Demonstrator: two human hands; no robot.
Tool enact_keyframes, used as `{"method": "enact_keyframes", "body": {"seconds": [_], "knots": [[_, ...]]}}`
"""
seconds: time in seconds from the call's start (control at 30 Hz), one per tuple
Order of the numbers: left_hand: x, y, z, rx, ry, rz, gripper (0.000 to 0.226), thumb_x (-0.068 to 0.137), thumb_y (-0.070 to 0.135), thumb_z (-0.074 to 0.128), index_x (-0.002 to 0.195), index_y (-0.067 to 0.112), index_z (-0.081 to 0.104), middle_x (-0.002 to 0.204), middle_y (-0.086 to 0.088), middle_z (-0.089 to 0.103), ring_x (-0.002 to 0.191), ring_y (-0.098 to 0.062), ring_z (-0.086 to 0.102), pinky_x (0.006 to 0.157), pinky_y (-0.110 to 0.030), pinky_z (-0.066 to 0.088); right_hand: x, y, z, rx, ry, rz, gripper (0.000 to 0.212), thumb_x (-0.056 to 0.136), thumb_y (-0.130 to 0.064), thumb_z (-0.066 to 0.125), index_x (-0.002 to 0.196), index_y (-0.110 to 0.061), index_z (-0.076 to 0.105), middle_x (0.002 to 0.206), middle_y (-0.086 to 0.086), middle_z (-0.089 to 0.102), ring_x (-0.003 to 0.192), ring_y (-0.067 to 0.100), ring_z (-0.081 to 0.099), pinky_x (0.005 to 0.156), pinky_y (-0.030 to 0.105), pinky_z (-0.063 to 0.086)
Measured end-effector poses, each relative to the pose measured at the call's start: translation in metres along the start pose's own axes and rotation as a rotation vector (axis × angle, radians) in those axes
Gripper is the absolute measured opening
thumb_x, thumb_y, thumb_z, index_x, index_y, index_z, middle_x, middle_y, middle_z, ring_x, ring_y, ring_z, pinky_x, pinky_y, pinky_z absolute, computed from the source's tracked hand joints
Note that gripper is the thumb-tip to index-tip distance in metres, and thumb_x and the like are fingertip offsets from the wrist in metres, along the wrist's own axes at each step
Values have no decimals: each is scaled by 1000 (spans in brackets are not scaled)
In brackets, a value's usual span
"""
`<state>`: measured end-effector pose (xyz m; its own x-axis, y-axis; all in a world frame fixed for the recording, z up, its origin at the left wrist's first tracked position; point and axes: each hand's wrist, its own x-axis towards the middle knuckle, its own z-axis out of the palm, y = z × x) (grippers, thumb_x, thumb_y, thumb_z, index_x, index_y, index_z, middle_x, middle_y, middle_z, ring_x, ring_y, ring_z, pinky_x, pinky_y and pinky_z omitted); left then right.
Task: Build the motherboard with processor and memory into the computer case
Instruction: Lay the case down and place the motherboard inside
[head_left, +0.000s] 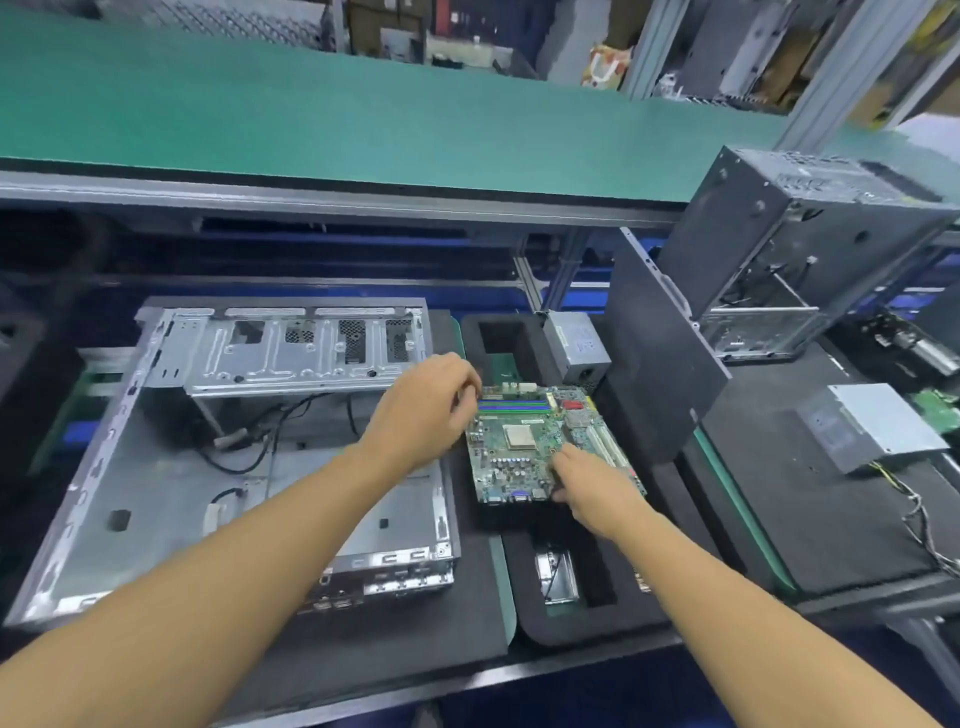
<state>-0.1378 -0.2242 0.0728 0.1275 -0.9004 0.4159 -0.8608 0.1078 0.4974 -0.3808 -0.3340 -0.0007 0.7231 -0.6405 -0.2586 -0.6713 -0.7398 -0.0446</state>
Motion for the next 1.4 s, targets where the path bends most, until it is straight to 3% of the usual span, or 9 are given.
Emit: {"method": "enact_keyframes", "body": {"seconds": [0.37, 0.67, 0.8, 0.87, 1.03, 1.13, 1.2, 1.27, 1.4], "knots": [[-45, -65, -48, -193, -32, -382, 11, 95, 21, 47, 90, 28, 54, 79, 9, 60, 64, -9, 56, 55, -25, 41, -23, -58, -107, 140, 203, 74, 20, 97, -17, 65, 114, -14, 55, 111, 0, 51, 103, 24, 51, 92, 40, 44], [-80, -108, -105, -225, -161, -651, 21, 92, 11, 46, 92, 22, 63, 96, 2, 65, 69, -14, 57, 59, -25, 42, -51, -154, -177, 191, 185, -68, 26, 98, -20, 64, 123, -19, 54, 112, -11, 49, 105, 16, 50, 93, 30, 39], [-102, -127, -129, -118, -318, -683, 28, 90, 4, 47, 88, 19, 70, 106, -3, 69, 92, -19, 61, 83, -28, 48, -57, -201, -191, 207, 128, -159, 27, 98, -23, 65, 123, -22, 55, 106, -18, 47, 100, 9, 50, 87, 25, 37], [-114, -133, -137, -106, -349, -730, 31, 90, 2, 47, 91, 17, 74, 108, -5, 69, 95, -22, 61, 82, -26, 48, -57, -221, -193, 217, 95, -197, 28, 97, -24, 66, 123, -24, 55, 109, -17, 49, 102, 8, 51, 89, 25, 39], [-138, -146, -145, -153, -248, -875, 26, 91, -2, 49, 101, 5, 71, 108, -16, 66, 101, -31, 60, 92, -36, 50, -56, -258, -192, 210, 34, -260, 30, 98, -27, 65, 125, -23, 53, 117, -11, 52, 107, 11, 51, 93, 28, 41], [-143, -154, -151, -444, -64, -963, 24, 92, -8, 48, 114, -6, 60, 114, -26, 62, 109, -41, 59, 95, -44, 48, -54, -276, -189, 184, 7, -285, 34, 98, -27, 64, 129, -19, 52, 126, -4, 55, 111, 14, 51, 95, 29, 42], [-144, -150, -158, -605, 22, -996, 25, 94, -11, 40, 111, -3, 57, 100, -22, 64, 91, -35, 64, 76, -32, 56, -53, -286, -189, 169, 0, -306, 34, 98, -29, 64, 129, -19, 53, 128, -3, 56, 112, 16, 52, 97, 31, 43], [-143, -146, -165, -716, 64, -1029, 27, 95, -10, 33, 97, 5, 55, 77, -13, 54, 60, -19, 51, 42, -17, 45, -52, -293, -191, 160, -4, -327, 35, 98, -31, 64, 130, -20, 54, 129, -4, 56, 113, 15, 53, 98, 32, 44], [-144, -152, -166, -870, 130, -1148, 15, 95, 5, 42, 85, 9, 52, 76, -11, 49, 61, -20, 44, 57, -29, 35, -45, -297, -189, 174, -40, -331, 40, 98, -35, 63, 134, -22, 53, 130, -7, 54, 110, 11, 51, 92, 28, 41]]}}
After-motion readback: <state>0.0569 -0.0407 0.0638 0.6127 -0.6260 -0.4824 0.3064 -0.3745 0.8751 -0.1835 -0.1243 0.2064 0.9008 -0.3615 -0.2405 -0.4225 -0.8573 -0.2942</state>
